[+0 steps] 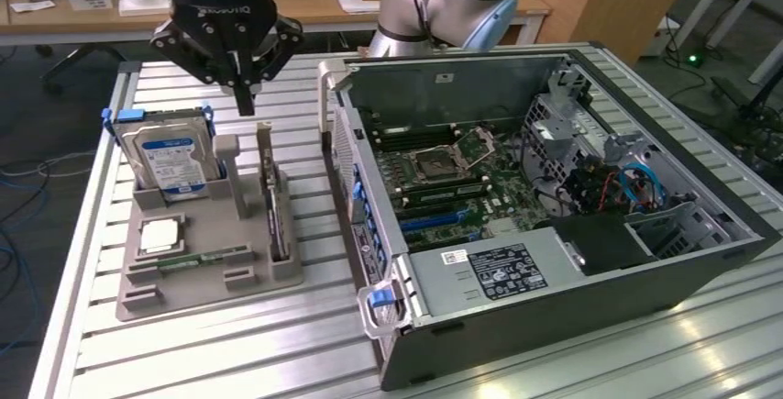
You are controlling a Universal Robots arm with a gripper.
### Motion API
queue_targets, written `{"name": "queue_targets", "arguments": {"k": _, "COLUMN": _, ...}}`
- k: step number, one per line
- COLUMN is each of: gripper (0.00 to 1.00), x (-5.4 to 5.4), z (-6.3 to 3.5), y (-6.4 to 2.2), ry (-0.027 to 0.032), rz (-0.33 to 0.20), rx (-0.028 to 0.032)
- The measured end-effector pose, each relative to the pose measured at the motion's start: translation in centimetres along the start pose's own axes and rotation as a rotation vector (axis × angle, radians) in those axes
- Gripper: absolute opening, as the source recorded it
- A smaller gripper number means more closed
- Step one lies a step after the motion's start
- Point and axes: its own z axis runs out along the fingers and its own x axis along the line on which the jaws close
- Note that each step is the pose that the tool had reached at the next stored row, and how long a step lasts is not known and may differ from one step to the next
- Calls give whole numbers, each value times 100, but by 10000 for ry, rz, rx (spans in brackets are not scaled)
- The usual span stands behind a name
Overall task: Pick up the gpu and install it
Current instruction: 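Reach for the gpu, then pick up the gpu and move the gpu toward the slot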
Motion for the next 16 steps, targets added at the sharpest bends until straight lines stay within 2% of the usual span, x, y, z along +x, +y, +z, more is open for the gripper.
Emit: {"name": "queue_targets", "arguments": {"k": 16, "gripper": 11, "x": 10, "z": 0, "y": -1, "ry": 0, "rz": -1, "rx": 0}}
